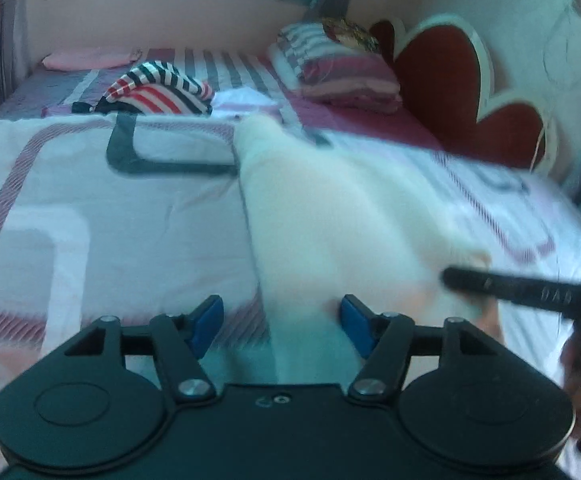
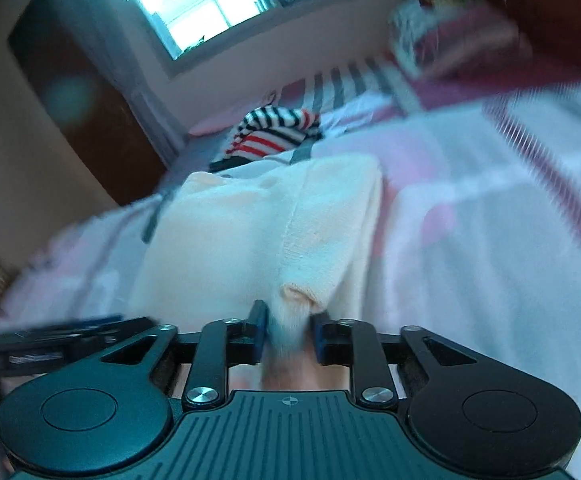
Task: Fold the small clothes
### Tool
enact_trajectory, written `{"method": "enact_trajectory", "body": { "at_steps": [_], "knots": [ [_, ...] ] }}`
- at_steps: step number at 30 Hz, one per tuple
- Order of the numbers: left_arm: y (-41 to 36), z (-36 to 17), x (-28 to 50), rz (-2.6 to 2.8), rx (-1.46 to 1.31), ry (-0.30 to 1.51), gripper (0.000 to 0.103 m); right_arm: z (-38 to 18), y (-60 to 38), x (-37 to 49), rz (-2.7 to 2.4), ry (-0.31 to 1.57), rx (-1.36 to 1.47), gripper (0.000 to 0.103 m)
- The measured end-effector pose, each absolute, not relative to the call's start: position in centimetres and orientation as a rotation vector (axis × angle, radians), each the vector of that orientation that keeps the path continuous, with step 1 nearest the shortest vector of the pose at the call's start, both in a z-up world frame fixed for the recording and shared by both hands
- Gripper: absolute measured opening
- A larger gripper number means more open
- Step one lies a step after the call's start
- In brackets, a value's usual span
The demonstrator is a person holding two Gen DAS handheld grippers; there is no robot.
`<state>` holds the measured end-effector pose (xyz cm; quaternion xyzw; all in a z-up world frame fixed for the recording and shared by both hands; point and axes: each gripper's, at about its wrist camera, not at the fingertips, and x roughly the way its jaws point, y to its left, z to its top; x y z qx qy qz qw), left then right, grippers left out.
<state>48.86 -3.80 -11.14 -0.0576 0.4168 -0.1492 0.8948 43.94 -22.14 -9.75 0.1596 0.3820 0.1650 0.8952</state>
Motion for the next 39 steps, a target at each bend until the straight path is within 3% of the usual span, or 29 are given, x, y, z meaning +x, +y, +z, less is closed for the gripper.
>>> {"method": "enact_trajectory", "body": {
  "at_steps": [11,26,27,28,31,33,35,37,39],
  "knots": [
    [-2.2,-11.7,42.2,-0.299,-0.198,0.873,0.061,-8.4,-19.4,33.9,0.294,0.765,0.171,0.023],
    [-2.9,-12.2,42.0,-0.267,-0.152,0.877,0.064,-10.6,-20.4,34.8,0.271,0.831,0.26,0.031],
    [-3.1,-12.2,42.0,-0.267,-0.138,0.879,0.063,-10.6,-20.0,34.7,0.28,0.832,0.232,0.017],
    [-3.2,-12.0,42.1,-0.273,-0.136,0.886,0.063,-10.6,-19.5,34.8,0.287,0.831,0.174,0.011],
    [-3.7,-11.9,42.3,-0.325,-0.108,0.913,0.059,-10.6,-19.4,34.9,0.273,0.838,0.089,0.008],
    [-3.5,-10.9,42.3,-0.342,-0.092,0.893,0.04,-10.8,-20.0,34.7,0.273,0.852,0.086,0.008],
    [-2.0,-8.8,42.9,-0.352,-0.163,0.798,0.039,-10.0,-20.0,34.9,0.294,0.866,0.081,0.009],
    [-1.4,-7.2,44.3,-0.375,-0.181,0.721,0.039,-7.8,-20.4,34.6,0.267,0.739,0.101,0.009],
    [-1.5,-6.8,46.7,-0.391,-0.181,0.706,0.028,-6.0,-20.4,36.1,0.248,0.67,0.117,0.008]
  ]
}}
